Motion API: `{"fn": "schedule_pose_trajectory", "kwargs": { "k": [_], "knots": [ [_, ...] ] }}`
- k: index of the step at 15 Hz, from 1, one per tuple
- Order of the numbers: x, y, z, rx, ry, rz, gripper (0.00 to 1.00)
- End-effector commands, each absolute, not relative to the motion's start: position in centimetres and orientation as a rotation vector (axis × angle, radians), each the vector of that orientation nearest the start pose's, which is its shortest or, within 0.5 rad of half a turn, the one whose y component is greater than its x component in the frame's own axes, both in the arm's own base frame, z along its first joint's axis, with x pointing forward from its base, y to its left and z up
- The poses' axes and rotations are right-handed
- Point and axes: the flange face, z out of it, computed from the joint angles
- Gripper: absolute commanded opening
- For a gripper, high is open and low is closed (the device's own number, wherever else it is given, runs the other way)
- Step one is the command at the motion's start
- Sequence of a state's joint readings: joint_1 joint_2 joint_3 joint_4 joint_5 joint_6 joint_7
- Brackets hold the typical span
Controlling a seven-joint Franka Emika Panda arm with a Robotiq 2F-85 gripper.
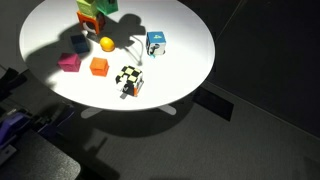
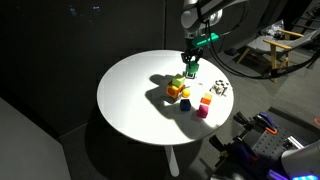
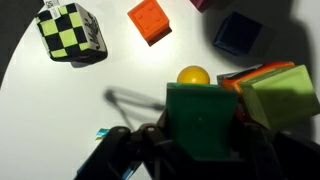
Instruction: Put the green block on top of the stacked blocks.
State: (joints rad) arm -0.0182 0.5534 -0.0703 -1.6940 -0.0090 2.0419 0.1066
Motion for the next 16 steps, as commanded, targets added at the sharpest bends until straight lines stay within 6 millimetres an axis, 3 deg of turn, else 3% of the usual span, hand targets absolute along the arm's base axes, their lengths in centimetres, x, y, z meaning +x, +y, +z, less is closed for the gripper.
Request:
{"fn": "schedule_pose_trajectory", "kwargs": {
  "k": [1,12,16],
  "knots": [
    [65.2,-5.1,26.8,-3.155,0.273,0.314,0.27],
    [65.7,-3.5,28.7,-3.162,0.231,0.267,0.27],
    [66.0,-1.9,28.9,-3.179,0.175,0.263,0.27]
  ]
}}
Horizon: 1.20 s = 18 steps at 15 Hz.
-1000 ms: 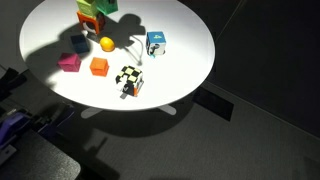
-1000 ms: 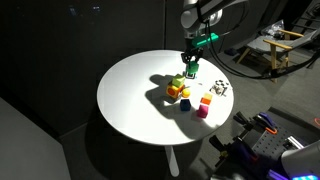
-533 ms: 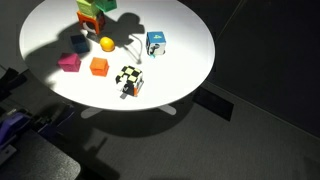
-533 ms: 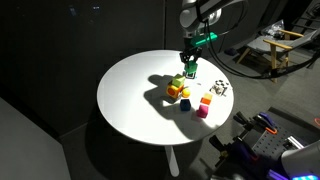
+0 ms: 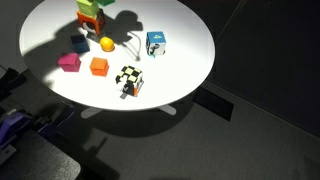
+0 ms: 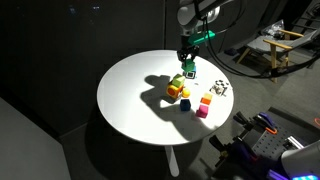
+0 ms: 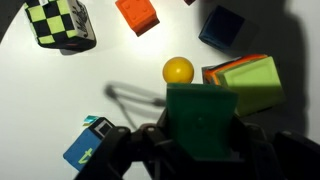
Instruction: Put the green block on top of the stacked blocks.
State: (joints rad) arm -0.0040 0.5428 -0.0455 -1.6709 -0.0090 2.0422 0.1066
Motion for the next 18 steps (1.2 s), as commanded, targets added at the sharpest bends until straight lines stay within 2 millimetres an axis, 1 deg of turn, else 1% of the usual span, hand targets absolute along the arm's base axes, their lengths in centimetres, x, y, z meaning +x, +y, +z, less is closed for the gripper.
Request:
{"fn": "schedule_pose_trajectory", "kwargs": {
  "k": [1,8,18],
  "knots": [
    [66.1,-1.4,28.9,-3.182,0.157,0.264,0.27],
    [66.3,2.0,28.9,-3.215,0.036,0.264,0.27],
    [66.8,4.1,28.3,-3.201,-0.028,0.27,0.27]
  ]
}}
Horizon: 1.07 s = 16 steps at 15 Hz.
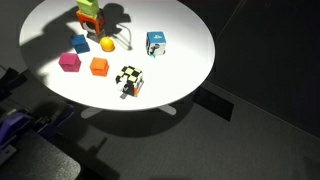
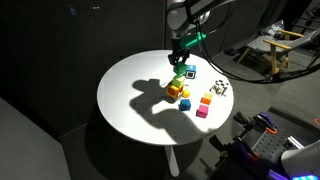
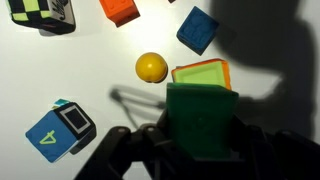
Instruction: Put the green block on top of the stacked blocks.
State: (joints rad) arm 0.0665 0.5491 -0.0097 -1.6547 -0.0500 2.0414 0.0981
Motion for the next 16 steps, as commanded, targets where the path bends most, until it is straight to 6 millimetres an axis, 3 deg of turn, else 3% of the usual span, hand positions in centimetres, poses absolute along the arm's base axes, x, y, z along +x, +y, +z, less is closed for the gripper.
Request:
{"fn": "schedule_pose_trajectory", "kwargs": {
  "k": [1,16],
  "knots": [
    [66.9,4.2,28.1,-3.202,-0.034,0.272,0.27],
    [67.4,6.3,26.6,-3.206,-0.087,0.314,0.27]
  ]
}}
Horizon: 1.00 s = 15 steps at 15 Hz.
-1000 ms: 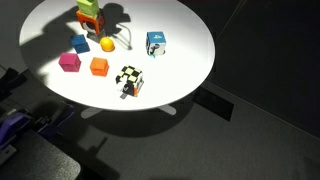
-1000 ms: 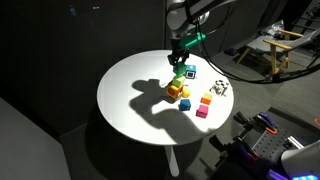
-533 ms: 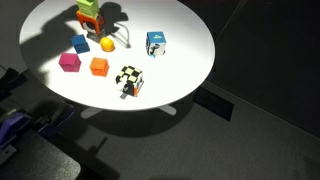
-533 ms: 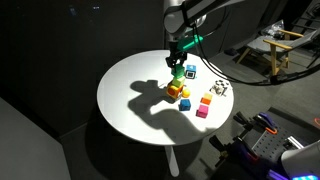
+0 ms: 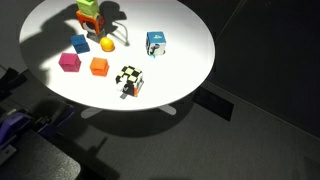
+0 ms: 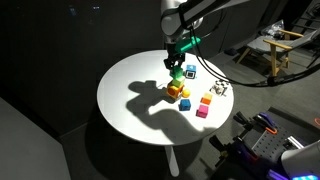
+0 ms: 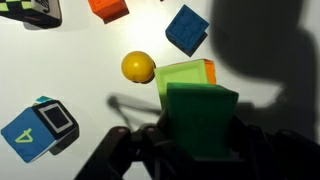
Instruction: Put the green block on top of the stacked blocks.
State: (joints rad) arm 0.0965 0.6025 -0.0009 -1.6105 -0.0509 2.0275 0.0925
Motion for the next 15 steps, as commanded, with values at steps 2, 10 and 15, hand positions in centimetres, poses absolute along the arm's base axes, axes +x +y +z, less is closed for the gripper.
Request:
{"fn": "schedule_pose_trajectory", "kwargs": {
  "k": [2,10,15],
  "knots": [
    [67.48,6.29,26.57,-3.205,-0.087,0.319,0.27],
    [67.42,6.16,26.28,-3.202,-0.087,0.347,0.27],
    [67.43,6.26,26.77,-3.206,-0.082,0.33,0.27]
  ]
}}
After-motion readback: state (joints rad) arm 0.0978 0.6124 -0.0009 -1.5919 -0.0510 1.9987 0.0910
